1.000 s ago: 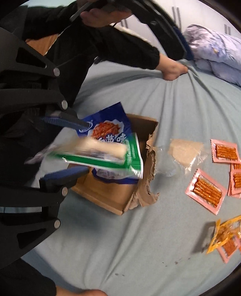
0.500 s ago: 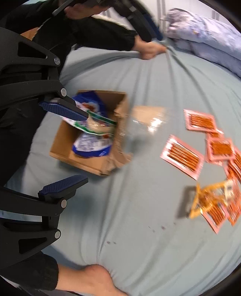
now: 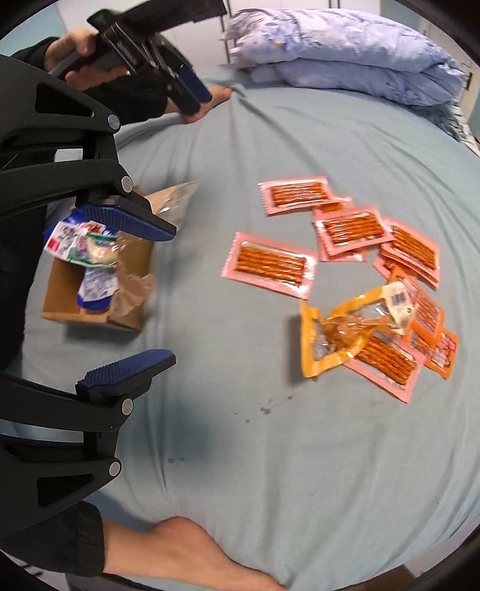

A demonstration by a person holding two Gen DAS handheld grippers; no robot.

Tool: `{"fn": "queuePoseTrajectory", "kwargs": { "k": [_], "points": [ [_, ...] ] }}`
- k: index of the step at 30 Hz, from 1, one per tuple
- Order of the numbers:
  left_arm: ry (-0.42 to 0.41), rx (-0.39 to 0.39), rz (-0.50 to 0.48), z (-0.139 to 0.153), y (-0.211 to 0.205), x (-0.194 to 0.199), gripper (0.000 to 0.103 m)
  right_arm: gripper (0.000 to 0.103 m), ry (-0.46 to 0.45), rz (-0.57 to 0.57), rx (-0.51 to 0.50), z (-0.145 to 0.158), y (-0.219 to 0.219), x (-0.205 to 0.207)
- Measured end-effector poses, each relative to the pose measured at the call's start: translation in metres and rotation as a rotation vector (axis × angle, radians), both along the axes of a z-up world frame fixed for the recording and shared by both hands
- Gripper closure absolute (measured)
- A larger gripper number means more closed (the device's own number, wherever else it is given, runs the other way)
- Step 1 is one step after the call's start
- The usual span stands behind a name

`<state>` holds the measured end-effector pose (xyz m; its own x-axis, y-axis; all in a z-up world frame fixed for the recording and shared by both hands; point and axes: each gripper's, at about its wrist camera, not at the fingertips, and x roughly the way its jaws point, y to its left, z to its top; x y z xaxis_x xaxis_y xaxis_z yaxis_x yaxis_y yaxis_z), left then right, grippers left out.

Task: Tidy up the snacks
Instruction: 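Move the left gripper to a pink spicy stick packet and grasp it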

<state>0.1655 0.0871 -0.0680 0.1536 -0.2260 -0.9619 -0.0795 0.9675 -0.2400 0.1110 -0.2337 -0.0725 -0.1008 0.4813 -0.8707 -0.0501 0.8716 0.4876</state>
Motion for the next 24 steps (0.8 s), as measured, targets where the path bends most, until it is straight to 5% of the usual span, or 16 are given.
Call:
{"fn": "queuePoseTrajectory", "kwargs": {
  "k": [8, 15, 24],
  "points": [
    [-0.009, -0.043, 0.035, -0.049, 0.000, 0.046, 0.030, 0.043, 0.022, -0.005, -0.034, -0.024, 0.004, 0.008],
    [0.095, -0.051, 0.073, -0.111, 0.002, 0.073, 0.030, 0.043, 0.046, 0.004, -0.038, -0.048, 0.015, 0.019],
    [0.055, 0.017, 0.010, -0.136, -0.020, 0.111, 0.026, 0.043, 0.114, -0.055, -0.008, -0.085, 0.011, 0.041]
  ]
}}
